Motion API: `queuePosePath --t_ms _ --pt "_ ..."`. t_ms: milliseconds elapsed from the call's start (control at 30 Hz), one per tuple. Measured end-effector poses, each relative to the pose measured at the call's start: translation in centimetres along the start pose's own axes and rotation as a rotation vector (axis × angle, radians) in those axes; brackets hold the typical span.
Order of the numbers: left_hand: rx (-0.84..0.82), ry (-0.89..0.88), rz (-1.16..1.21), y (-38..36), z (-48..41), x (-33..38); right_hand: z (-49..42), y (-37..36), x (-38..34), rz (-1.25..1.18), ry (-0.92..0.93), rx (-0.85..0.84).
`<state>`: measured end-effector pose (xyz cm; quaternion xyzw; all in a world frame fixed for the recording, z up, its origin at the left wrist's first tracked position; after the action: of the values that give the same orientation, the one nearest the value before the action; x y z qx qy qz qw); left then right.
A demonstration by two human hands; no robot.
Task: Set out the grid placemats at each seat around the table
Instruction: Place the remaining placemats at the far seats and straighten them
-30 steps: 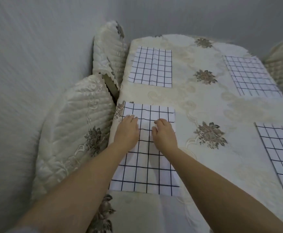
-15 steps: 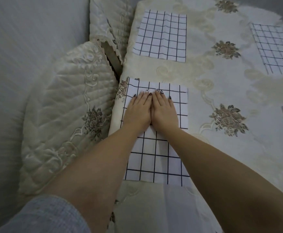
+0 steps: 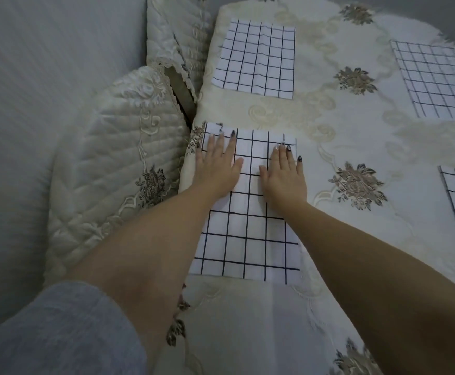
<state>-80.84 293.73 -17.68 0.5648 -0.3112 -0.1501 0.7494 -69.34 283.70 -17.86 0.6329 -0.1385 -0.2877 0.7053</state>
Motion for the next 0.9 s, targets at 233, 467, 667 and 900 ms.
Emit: queuePosePath --t_ms 233,467,667,900 --pt "0.205 -0.015 -0.051 1.0 8.9 0.1 7.5 0.2 -2.6 -0.119 0.1 0.071" --pt "0.165 -0.006 -0.134 -1.2 16.3 1.8 12.8 -1.8 -5.4 -0.121 0.163 0.01" --pt "0.066 0.077 -0.109 -3.4 16.8 -0.1 14.2 -3.6 -5.0 -0.104 0.141 -0.044" --pt "0.105 0.1 -0.143 -3.7 17.1 -0.6 14.4 -3.9 -3.6 -0.062 0.109 -0.022"
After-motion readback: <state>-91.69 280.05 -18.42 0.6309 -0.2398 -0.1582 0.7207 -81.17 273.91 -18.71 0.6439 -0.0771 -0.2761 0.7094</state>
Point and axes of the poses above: each hand's wrist, its own z-axis away from the middle knuckle, its own y-axis out of the back of the hand, x = y × z, the point moved 9 cm from there along -z, towards the middle knuckle, and after that the axes turned 2 degrees about -z, right-handed, at the moved point
